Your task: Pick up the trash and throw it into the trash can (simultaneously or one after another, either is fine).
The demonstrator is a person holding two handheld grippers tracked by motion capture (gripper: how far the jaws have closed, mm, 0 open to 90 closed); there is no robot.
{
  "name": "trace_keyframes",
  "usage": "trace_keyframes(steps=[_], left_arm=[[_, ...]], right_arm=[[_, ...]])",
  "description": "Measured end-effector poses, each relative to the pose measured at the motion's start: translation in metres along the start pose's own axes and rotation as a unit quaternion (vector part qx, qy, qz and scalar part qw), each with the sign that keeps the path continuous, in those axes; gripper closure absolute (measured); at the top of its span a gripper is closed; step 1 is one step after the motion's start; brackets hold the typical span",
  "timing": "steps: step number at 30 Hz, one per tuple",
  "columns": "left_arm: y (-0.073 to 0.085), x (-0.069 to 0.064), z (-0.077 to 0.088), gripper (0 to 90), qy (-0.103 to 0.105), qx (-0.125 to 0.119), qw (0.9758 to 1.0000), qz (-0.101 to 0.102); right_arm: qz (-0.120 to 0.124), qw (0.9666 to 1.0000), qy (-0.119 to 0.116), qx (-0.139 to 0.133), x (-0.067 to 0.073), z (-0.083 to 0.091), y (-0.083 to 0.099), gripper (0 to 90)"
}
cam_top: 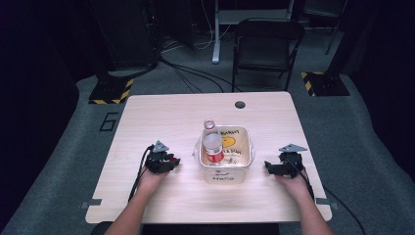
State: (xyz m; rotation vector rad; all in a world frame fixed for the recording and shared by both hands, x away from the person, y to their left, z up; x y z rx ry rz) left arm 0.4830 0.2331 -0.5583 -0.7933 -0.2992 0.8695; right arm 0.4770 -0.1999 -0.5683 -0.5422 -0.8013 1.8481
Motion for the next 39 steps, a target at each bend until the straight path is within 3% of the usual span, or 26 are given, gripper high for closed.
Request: trace_keyframes(steps=[18,39], left_arm=[[-0.018,-0.005,0.034,58.5,0.013,-0.016,0.9997,-0.015],[-0.059,-0.023,0.072,58.6,0.027,-0.033,0.9979,-0.049]], right_arm=[[0.0,1.0,0.0,0.0,0.0,0.0,0.0,9.5],[0.0,1.0,0.0,0.0,0.0,0.0,0.0,9.5]])
Point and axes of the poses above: each handheld gripper's, and its own axes: z roughly backward along the jaws, y roughly out of its underside, x roughly to its left, the point moved 6 cm from there along -z, roughly forward along the jaws, and after that the axes turned 1 degree about y, right-handed, at the moved point
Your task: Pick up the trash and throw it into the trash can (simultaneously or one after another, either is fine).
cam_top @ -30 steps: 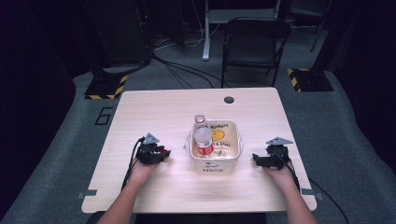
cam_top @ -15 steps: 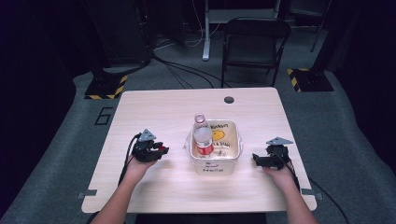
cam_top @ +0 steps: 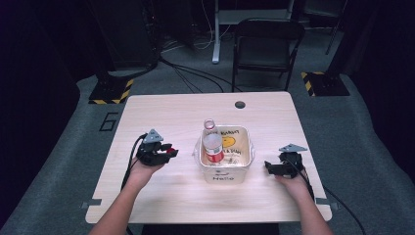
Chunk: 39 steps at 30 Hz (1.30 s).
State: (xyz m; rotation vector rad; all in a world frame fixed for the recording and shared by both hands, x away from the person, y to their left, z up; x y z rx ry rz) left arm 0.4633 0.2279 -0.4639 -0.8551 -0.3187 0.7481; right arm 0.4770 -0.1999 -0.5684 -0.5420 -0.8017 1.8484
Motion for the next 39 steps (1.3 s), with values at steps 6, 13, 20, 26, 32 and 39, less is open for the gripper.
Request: trace_keyframes(steps=[6,13,20,26,32,39], left_arm=[[-0.011,-0.004,0.008,58.7,0.006,-0.011,0.9999,-0.008],[-0.022,-0.011,0.016,58.7,0.01,-0.015,0.9997,-0.017],[-0.032,-0.019,0.02,58.7,0.02,-0.022,0.9993,-0.023],[-0.04,-0.027,0.022,58.7,0.028,-0.025,0.9988,-0.033],[-0.047,-0.036,0.023,58.7,0.04,-0.028,0.9981,-0.039],[-0.054,-0.047,0.023,58.7,0.051,-0.034,0.997,-0.049]], right_arm=[[0.0,1.0,0.0,0.0,0.0,0.0,0.0,9.5],[0.0,1.0,0.0,0.0,0.0,0.0,0.0,9.5],[0.0,1.0,0.0,0.0,0.0,0.0,0.0,9.5],[0.0,1.0,0.0,0.0,0.0,0.0,0.0,9.5],[0.0,1.0,0.0,0.0,0.0,0.0,0.0,9.5],[0.0,1.0,0.0,0.0,0.0,0.0,0.0,9.5]])
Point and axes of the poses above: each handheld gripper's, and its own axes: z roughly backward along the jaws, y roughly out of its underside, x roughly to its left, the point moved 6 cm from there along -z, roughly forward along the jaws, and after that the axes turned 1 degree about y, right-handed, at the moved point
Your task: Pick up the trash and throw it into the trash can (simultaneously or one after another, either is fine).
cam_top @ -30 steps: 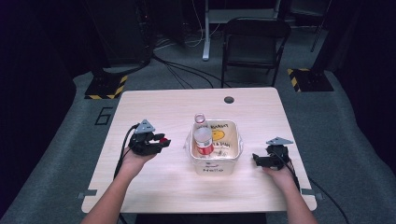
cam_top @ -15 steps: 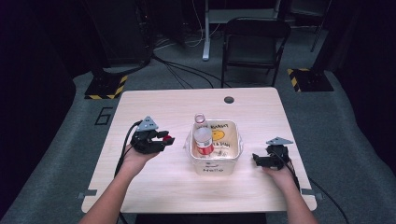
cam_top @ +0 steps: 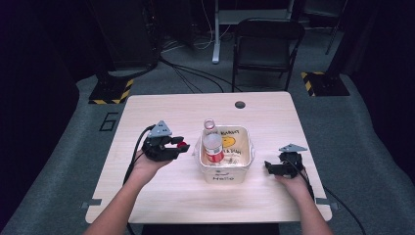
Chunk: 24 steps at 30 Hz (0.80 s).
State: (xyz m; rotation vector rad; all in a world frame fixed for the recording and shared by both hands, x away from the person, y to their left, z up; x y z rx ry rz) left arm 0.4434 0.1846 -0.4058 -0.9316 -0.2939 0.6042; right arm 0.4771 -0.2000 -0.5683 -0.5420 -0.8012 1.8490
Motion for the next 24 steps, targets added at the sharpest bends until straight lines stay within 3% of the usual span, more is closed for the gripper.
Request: trace_keyframes(steps=[24], left_arm=[[-0.021,-0.03,-0.019,58.7,0.039,-0.007,0.9988,-0.029]], right_arm=[[0.001,1.0,-0.002,0.0,0.0,0.0,0.0,9.5]])
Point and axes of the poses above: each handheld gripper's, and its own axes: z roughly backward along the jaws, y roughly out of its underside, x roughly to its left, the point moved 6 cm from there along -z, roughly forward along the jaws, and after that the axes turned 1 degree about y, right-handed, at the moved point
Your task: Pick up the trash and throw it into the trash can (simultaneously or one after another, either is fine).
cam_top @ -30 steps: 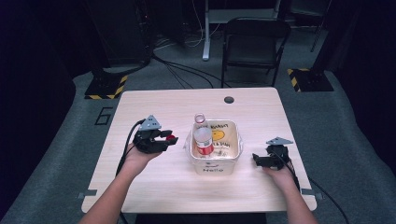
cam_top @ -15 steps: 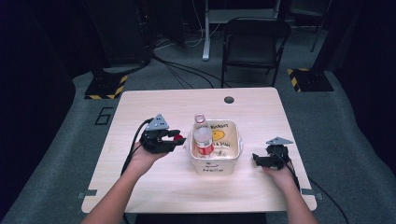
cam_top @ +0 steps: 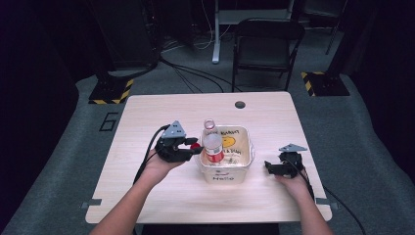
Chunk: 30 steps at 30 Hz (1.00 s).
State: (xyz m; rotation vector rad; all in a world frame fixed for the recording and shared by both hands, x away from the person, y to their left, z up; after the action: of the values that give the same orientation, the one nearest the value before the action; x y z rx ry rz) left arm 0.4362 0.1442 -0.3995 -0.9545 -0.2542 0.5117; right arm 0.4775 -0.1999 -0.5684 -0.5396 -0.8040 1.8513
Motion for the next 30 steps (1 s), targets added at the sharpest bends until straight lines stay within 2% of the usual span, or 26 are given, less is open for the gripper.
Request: trace_keyframes(steps=[11,13,14,18,30], left_arm=[[-0.004,-0.016,-0.018,58.7,0.022,0.006,0.9997,-0.008],[-0.005,-0.015,-0.019,58.7,0.023,0.006,0.9996,-0.013],[-0.005,-0.016,-0.021,58.7,0.024,0.003,0.9997,-0.007],[-0.005,-0.018,-0.026,58.6,0.03,0.003,0.9995,-0.005],[-0.004,-0.027,-0.039,58.6,0.042,0.01,0.999,-0.012]], right_arm=[[0.0,1.0,0.0,0.0,0.0,0.0,0.0,9.5],[0.0,1.0,0.0,0.0,0.0,0.0,0.0,9.5],[0.0,1.0,0.0,0.0,0.0,0.0,0.0,9.5],[0.0,1.0,0.0,0.0,0.0,0.0,0.0,9.5],[0.002,1.0,-0.002,0.0,0.0,0.0,0.0,9.5]])
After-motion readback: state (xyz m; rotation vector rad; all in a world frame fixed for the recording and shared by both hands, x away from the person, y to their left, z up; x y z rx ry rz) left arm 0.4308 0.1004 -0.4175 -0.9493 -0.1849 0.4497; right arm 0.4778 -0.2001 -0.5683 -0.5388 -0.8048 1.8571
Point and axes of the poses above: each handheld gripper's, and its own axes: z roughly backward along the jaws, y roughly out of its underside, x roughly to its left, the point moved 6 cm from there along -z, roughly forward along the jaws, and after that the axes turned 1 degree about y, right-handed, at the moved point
